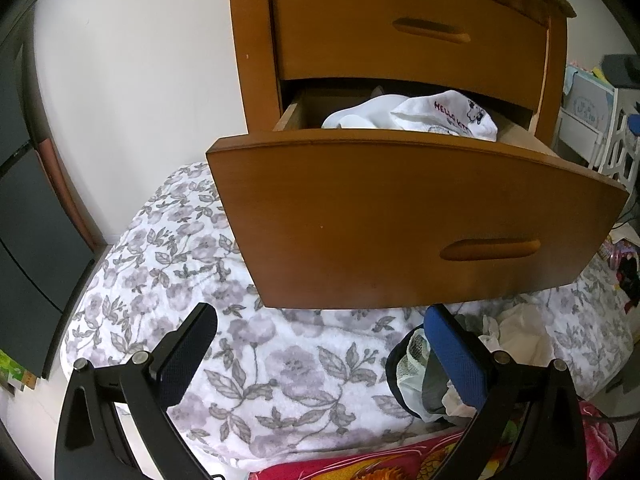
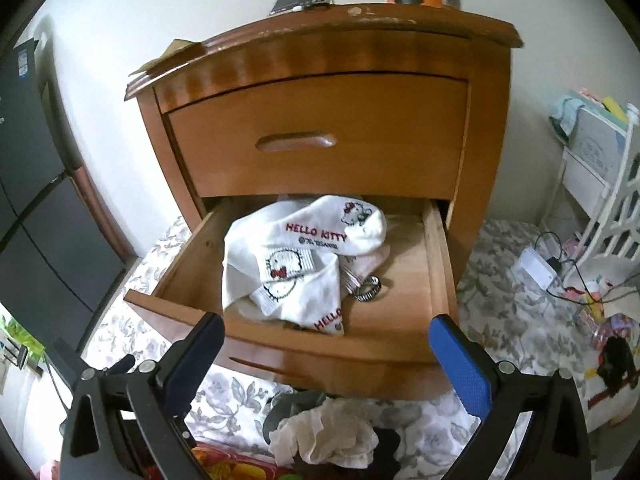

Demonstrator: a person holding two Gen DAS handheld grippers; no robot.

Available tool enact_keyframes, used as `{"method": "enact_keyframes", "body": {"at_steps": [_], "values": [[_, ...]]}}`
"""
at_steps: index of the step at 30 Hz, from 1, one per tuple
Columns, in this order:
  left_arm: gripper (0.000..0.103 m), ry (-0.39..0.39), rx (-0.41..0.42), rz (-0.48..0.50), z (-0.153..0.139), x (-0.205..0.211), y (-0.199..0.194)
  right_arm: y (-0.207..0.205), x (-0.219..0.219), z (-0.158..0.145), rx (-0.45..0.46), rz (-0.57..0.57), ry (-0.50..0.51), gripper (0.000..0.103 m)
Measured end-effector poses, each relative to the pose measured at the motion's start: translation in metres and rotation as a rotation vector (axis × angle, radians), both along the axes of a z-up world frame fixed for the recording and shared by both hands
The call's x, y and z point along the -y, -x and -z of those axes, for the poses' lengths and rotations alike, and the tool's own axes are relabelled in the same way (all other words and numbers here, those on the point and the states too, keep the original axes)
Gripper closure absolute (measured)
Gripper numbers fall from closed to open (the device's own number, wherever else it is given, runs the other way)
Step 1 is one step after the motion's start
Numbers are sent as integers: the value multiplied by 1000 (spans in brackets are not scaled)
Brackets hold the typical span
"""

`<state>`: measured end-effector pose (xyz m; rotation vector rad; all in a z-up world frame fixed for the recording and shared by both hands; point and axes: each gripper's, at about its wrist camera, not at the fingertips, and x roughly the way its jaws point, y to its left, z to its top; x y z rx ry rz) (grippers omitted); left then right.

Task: Organize soft objects
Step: 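Reach the right tool into the drawer and grasp the white Hello Kitty sock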

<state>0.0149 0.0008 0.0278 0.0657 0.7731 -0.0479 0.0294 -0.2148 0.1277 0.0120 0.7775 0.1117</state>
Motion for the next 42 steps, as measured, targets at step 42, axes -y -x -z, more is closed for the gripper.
{"method": "enact_keyframes", "body": {"at_steps": [42], "values": [[0, -23, 2, -29, 2, 1, -10, -172, -80, 55, -281, -63, 65, 6]]}}
